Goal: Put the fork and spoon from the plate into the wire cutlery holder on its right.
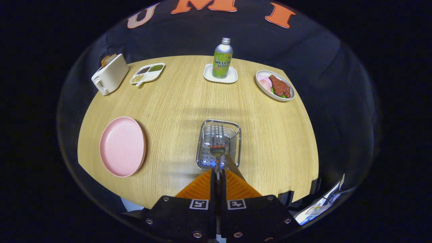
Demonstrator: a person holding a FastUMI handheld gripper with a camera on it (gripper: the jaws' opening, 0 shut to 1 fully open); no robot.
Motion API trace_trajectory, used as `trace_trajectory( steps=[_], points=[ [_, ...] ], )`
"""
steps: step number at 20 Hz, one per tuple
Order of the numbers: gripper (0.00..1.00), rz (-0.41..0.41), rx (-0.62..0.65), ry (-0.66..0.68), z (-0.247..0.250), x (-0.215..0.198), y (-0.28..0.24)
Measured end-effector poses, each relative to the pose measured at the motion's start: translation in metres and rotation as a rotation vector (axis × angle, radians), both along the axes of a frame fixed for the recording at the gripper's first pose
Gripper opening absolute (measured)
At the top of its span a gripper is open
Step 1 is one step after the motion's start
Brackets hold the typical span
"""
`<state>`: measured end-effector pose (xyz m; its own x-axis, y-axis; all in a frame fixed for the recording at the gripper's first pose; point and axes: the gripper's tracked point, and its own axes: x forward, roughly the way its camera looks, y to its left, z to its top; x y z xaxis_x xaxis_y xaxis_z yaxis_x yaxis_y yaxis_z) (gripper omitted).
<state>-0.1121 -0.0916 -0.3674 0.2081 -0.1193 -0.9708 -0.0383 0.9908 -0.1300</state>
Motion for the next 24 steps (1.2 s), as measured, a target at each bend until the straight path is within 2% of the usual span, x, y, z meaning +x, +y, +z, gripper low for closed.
trace_trajectory(
  steps=[6,11,15,17,18,22,23,24],
  points=[
    [0.08,0.0,0.003,0.024,-0.005,0.007,0.003],
    [0.1,0.001,0.075,-0.116,0.012,0.04,0.014],
    [0.14,0.023,0.133,-0.33,0.049,0.08,0.028],
    [0.2,0.016,0.097,-0.463,0.077,0.105,0.023],
    [0.22,0.024,0.077,-0.545,0.098,0.118,0.023],
    [0.23,0.037,0.074,-0.828,0.19,0.161,0.033],
    [0.25,0.037,0.085,-0.884,0.211,0.167,0.035],
    [0.31,0.041,0.096,-0.941,0.233,0.174,0.038]
  ],
)
